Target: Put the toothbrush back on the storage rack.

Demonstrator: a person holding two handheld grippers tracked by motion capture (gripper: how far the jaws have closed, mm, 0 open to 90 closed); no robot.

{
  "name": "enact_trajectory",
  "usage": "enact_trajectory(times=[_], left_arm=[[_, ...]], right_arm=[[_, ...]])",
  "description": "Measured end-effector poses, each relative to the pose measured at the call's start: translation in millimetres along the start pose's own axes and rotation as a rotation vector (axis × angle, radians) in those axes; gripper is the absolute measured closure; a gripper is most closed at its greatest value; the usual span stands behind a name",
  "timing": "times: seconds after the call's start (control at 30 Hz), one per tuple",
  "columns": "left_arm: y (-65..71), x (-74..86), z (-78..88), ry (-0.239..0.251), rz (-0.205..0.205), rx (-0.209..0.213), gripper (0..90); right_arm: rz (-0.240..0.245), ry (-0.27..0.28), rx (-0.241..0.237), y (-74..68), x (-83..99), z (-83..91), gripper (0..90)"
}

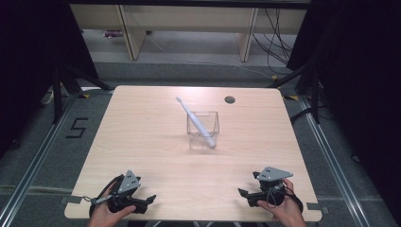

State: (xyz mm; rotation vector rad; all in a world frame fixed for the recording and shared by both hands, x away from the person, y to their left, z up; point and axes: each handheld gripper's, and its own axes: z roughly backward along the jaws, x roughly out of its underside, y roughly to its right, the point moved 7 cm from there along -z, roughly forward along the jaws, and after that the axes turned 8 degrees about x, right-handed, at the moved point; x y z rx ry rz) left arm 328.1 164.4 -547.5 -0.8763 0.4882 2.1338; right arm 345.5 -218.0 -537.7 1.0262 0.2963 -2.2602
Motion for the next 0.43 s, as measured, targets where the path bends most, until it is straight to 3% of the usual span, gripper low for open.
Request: enact_trajectory(times=[0.2,0.23,0.3,0.43], left_arm=[[0.3,-0.1,-0.3,0.004,0.005,0.000,14.9],[0.0,0.0,0.0,0.001,0.002,-0.001,14.9],[0.7,-0.1,0.2,0.001,-0.001,0.007,14.9],[0.6,-0.1,0.2,0.000,-0.002,0.007,14.9]], right_arm=[[0.006,0.001,-0.012,-0.9,0.1,-1.0,16.5],[0.017,0.007,0.007,1.0,-0.4,-0.3,16.5],[-0.002,-0.006,-0.002,-0.1,0.7,-0.2,16.5],[0.004,-0.002,-0.006,0.2,0.6,-1.5,16.5]])
